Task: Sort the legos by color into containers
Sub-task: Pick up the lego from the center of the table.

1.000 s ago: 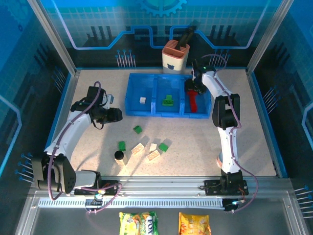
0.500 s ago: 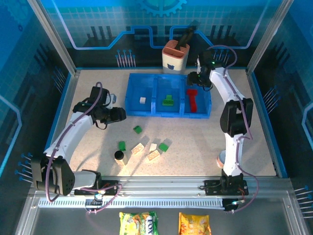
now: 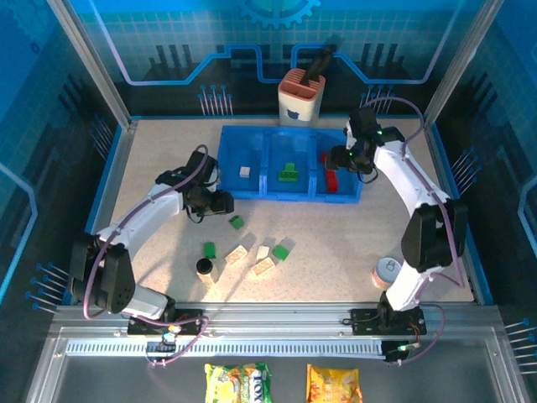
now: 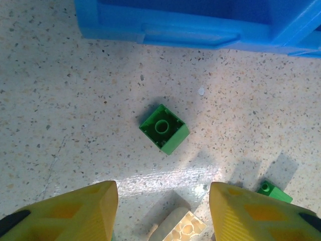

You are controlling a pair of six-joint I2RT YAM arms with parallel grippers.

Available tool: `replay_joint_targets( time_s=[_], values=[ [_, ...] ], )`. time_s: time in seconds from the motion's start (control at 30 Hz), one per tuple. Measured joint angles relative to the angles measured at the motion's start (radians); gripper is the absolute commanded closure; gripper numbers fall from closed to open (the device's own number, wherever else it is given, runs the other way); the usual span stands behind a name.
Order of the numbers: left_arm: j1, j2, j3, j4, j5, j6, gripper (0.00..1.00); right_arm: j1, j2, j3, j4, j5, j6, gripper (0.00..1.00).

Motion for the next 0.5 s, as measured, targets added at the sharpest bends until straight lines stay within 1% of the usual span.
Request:
replay_joint_targets(
  time_s=[0.13,0.33,0.5],
  values=[
    [-0.027,0.053,0.037,-0.001,-0.06,-0.065,0.48,0.0,-0.098,-0.088,0.008,0.008,0.014,0.26],
    [-0.052,0.106,0.055,-0.002,-0.144,-0.208,0.49,0.0,-0.211,-0.188,0.011,0.027,0.027,0.26],
    [-0.088,0.163,0.066,-0.002,-0.183,-0.317,0.45,0.0,-0.266,-0.229,0.01,0.035,0.029,0.26]
  ],
)
